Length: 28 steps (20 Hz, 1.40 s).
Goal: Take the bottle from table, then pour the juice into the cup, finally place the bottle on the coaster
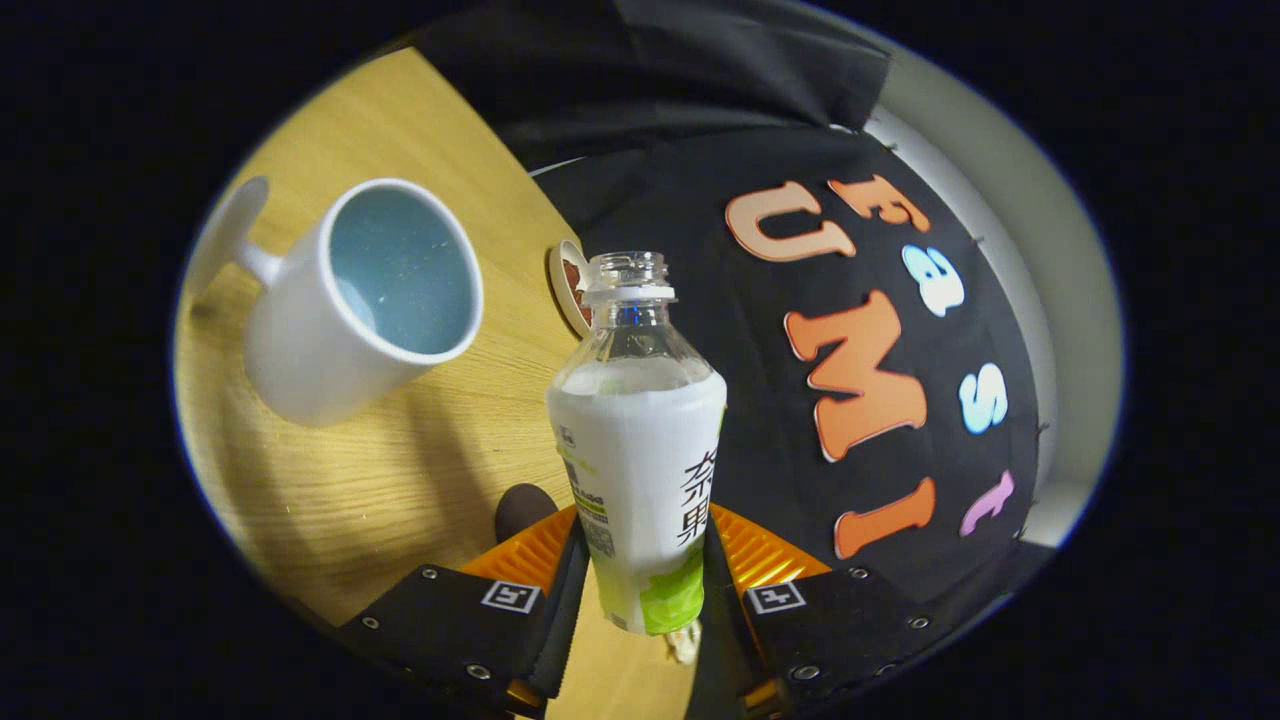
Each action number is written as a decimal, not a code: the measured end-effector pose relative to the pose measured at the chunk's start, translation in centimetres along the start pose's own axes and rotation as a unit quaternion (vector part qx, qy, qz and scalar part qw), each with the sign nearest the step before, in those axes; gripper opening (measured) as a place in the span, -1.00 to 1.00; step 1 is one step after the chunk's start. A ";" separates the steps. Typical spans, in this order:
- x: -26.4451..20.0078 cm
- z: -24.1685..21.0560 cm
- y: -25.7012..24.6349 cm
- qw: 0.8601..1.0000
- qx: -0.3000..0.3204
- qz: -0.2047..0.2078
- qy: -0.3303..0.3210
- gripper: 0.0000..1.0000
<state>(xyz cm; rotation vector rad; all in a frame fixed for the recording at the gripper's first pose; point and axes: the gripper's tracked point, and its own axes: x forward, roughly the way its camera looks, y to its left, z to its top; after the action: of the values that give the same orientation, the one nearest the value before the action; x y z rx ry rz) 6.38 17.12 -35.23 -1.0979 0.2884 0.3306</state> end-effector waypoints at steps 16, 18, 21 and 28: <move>5.2 -1.6 -1.5 0.883 0.463 0.064 0.027 0.21; 5.8 -2.0 -0.7 0.874 0.479 0.068 0.035 0.21; 6.7 -2.8 -0.3 0.864 0.497 0.065 0.042 0.22; 7.3 -4.3 1.5 0.848 0.521 0.074 0.059 0.22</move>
<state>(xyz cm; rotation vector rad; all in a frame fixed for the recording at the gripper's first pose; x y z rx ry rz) 12.13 14.69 -41.13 -0.0116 0.5763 0.1879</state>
